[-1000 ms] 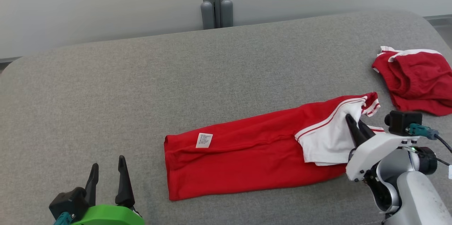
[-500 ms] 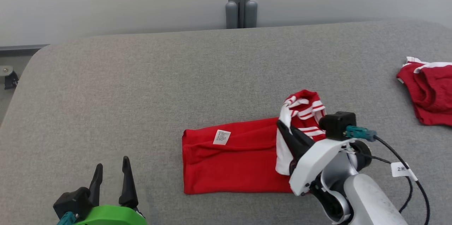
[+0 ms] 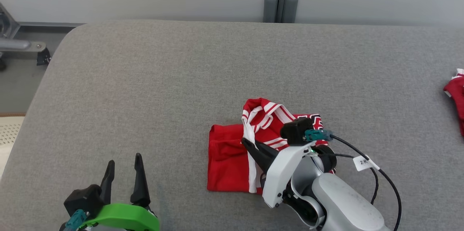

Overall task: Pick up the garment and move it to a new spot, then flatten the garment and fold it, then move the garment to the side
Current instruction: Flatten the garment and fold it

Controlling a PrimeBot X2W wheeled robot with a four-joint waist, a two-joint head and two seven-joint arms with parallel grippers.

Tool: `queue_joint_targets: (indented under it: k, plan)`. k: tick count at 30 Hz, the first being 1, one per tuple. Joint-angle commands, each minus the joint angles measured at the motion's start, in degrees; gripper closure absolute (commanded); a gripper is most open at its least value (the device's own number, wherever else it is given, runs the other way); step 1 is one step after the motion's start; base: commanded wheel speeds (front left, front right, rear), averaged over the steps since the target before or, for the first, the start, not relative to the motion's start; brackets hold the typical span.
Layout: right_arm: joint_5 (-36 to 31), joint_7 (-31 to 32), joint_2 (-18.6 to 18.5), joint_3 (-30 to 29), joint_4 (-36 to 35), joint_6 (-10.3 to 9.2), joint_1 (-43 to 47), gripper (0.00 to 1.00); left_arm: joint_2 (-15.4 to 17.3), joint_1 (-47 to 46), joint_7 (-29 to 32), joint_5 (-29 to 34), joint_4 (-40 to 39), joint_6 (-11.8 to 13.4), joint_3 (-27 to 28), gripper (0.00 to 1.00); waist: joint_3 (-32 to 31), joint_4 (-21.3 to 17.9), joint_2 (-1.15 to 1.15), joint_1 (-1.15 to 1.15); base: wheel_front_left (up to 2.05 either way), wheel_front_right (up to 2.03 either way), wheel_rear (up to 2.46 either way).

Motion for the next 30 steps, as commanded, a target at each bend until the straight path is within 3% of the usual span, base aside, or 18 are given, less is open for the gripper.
queue_joint_targets:
  k: [1,9,17,18,19,20,21,30]
  plan:
    - [1.0,-0.9,-0.1,0.8,1.7,0.00,-1.6,1.00,-0.1,-1.1,-0.2,0.6,0.2,-0.2,-0.1,0.00,0.4,1.1,0.00,0.00,0.00,0.00,0.00]
    - [5.8,-5.0,-0.1,6.6,11.0,0.00,-6.7,1.00,-0.9,-2.1,-0.6,0.7,1.3,-0.7,-0.7,0.00,0.9,2.6,0.00,0.00,0.00,0.00,0.00]
    - [10.1,-8.0,0.0,13.3,15.8,0.00,-11.1,1.00,-1.2,-2.7,-0.8,0.8,2.1,-1.0,-1.0,0.00,1.1,3.3,0.00,0.00,0.00,0.00,0.00]
    - [10.3,-8.4,0.0,14.1,16.1,0.00,-11.5,0.86,-1.2,-2.7,-0.8,0.8,2.1,-1.1,-1.0,0.00,1.2,3.4,0.00,0.00,0.00,0.00,0.00]
    - [10.9,-8.9,-0.1,14.8,16.5,0.00,-11.8,0.62,-1.2,-2.7,-0.8,0.7,2.2,-1.1,-1.1,0.00,1.2,3.4,0.00,0.00,0.00,0.00,0.00]
    - [11.5,-9.2,-0.1,15.5,16.6,0.00,-12.1,0.19,-1.2,-2.7,-0.9,0.7,2.3,-1.1,-1.0,0.00,1.2,3.3,0.00,0.00,0.00,0.00,0.00]
    - [12.0,-9.7,-0.1,16.3,16.8,0.00,-12.5,0.00,-1.2,-2.7,-0.9,0.7,2.4,-1.1,-1.0,0.00,1.2,3.3,0.00,0.00,0.00,0.00,0.00]
    - [13.0,-13.0,-0.1,20.2,15.7,-0.01,-15.1,0.00,-1.1,-2.7,-1.2,0.4,3.1,-1.2,-0.8,0.00,0.9,2.0,0.00,0.00,0.00,0.00,0.00]
